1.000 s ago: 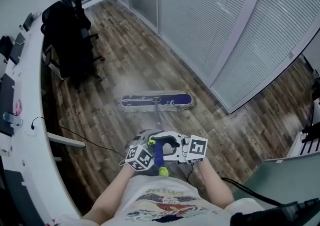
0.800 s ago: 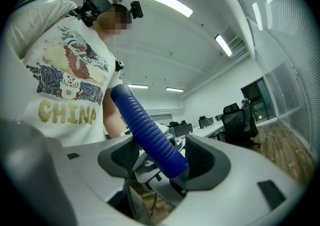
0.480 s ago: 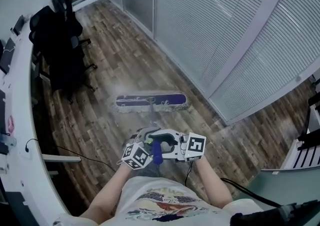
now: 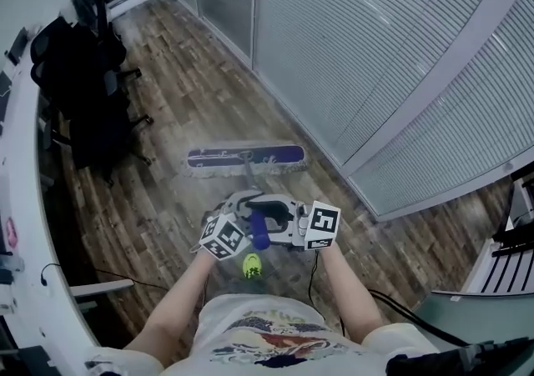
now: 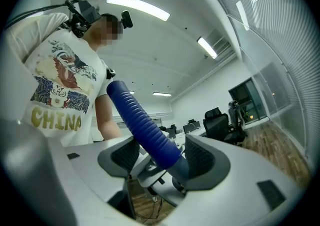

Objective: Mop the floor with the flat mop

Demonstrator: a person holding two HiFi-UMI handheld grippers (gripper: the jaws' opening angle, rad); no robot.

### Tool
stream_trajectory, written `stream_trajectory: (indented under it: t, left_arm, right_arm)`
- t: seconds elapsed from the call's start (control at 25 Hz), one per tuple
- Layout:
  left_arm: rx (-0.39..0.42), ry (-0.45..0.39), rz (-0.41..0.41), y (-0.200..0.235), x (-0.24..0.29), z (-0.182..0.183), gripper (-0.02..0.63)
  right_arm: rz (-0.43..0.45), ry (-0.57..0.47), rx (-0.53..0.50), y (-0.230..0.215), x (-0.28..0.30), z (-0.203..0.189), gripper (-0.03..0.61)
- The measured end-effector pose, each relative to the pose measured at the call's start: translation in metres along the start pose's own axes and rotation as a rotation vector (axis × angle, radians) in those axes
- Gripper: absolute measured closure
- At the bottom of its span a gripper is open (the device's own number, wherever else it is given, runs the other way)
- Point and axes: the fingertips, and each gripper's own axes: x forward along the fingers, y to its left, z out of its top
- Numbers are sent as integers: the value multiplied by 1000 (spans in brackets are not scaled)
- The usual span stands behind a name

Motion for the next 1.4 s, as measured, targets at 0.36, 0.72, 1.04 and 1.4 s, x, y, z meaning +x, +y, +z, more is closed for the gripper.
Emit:
stream_trajectory:
  t: [0.36, 0.72, 1.04, 1.4]
  left_arm:
    - [37, 65, -10, 0, 15, -7, 480]
    - [46, 114, 14, -107, 9, 39, 491]
    - [43, 141, 30, -266, 0, 71, 492]
    - [32, 153, 57, -380, -22, 92, 492]
  right_arm:
    - [-16, 52, 40, -6, -5, -12, 310]
    - [44, 42, 51, 99, -62, -9, 310]
    - [83, 39, 61, 246, -132, -39, 310]
    - [117, 46, 65, 359, -169, -61, 310]
